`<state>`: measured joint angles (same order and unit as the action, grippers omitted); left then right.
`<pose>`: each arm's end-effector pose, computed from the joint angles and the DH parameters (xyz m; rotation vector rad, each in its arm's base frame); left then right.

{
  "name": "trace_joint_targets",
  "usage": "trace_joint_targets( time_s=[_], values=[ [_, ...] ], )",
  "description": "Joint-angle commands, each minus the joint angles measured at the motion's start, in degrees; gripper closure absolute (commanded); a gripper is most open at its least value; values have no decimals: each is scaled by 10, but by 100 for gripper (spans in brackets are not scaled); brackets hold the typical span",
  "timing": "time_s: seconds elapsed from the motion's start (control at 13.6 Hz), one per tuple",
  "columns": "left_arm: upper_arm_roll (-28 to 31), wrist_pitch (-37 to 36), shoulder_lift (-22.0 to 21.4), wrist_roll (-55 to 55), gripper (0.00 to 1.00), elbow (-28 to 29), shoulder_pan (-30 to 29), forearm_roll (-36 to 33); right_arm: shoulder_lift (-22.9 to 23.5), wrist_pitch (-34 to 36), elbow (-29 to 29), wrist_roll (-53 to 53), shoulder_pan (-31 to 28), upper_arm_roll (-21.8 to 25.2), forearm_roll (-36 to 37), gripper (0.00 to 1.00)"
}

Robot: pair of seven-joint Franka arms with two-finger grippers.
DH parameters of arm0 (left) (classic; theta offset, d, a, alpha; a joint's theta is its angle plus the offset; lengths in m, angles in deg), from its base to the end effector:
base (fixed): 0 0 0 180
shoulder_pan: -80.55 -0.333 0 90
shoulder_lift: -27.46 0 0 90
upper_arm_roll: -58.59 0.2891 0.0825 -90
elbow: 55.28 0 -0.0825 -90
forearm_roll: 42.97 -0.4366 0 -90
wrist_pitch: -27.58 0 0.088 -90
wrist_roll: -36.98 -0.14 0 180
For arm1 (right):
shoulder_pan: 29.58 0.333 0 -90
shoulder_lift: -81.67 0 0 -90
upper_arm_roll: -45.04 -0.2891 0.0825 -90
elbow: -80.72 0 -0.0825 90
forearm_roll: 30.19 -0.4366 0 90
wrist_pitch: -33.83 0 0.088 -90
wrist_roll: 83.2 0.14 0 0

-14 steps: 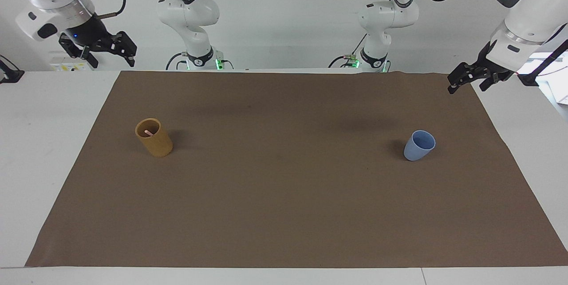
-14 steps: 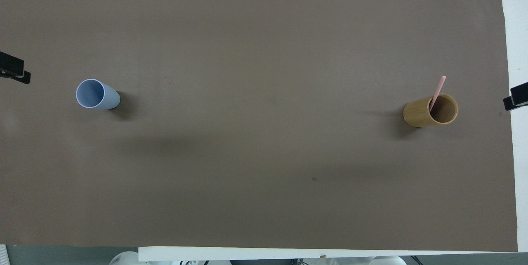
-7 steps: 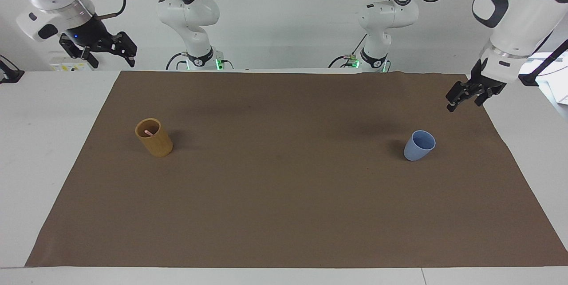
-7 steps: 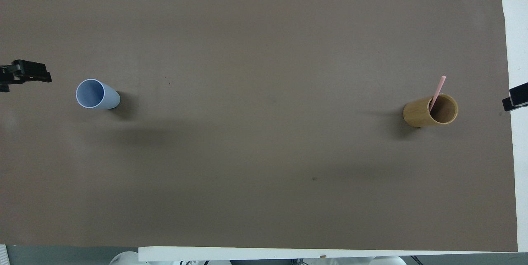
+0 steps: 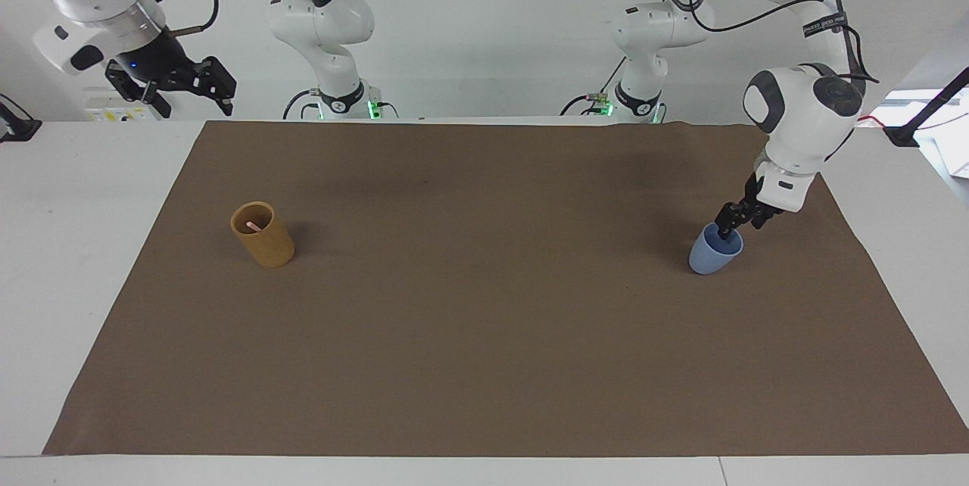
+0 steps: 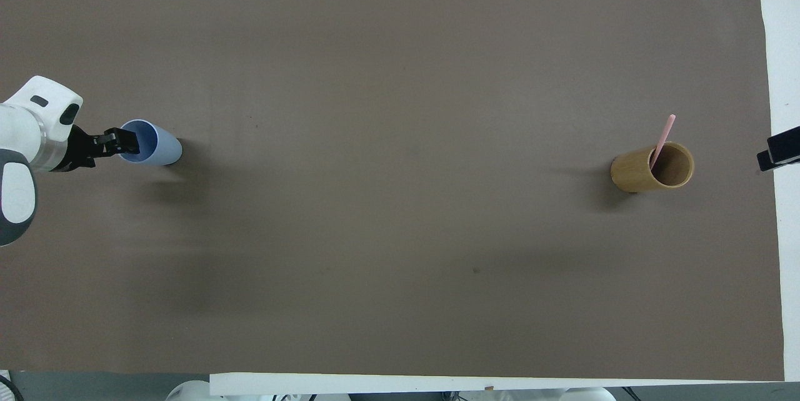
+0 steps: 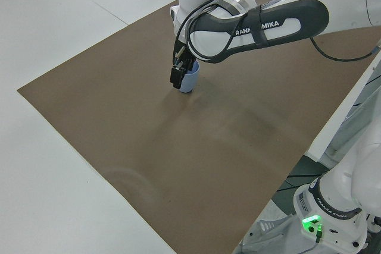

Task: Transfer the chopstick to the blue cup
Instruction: 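Reach the left gripper to the light blue cup and grasp it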

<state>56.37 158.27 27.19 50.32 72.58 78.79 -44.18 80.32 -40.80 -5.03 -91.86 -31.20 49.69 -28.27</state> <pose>0.5729 -0.0036 0.2865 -3.1130 -0.3304 -0.0872 0.5611 -0.0675 0.5958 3.1207 0.0558 -0.2709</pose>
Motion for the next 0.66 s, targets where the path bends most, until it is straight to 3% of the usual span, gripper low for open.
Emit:
trace_joint_targets(
  time_s=[0.0,0.22,0.44,0.59],
  values=[
    [0,13,11,26,100,-1,11,-17,-22,-17,-32,3,1,-1,-1,0],
    [-2,9,38,11,100,-39,52,-75,-22,-17,-32,2,1,-2,-1,0],
    [-2,-22,41,92,100,-73,179,-76,-23,-31,-36,-8,2,-2,-1,0],
    [-3,-35,49,183,100,-96,267,-75,-39,-117,-83,-20,0,-2,-3,0]
  ],
)
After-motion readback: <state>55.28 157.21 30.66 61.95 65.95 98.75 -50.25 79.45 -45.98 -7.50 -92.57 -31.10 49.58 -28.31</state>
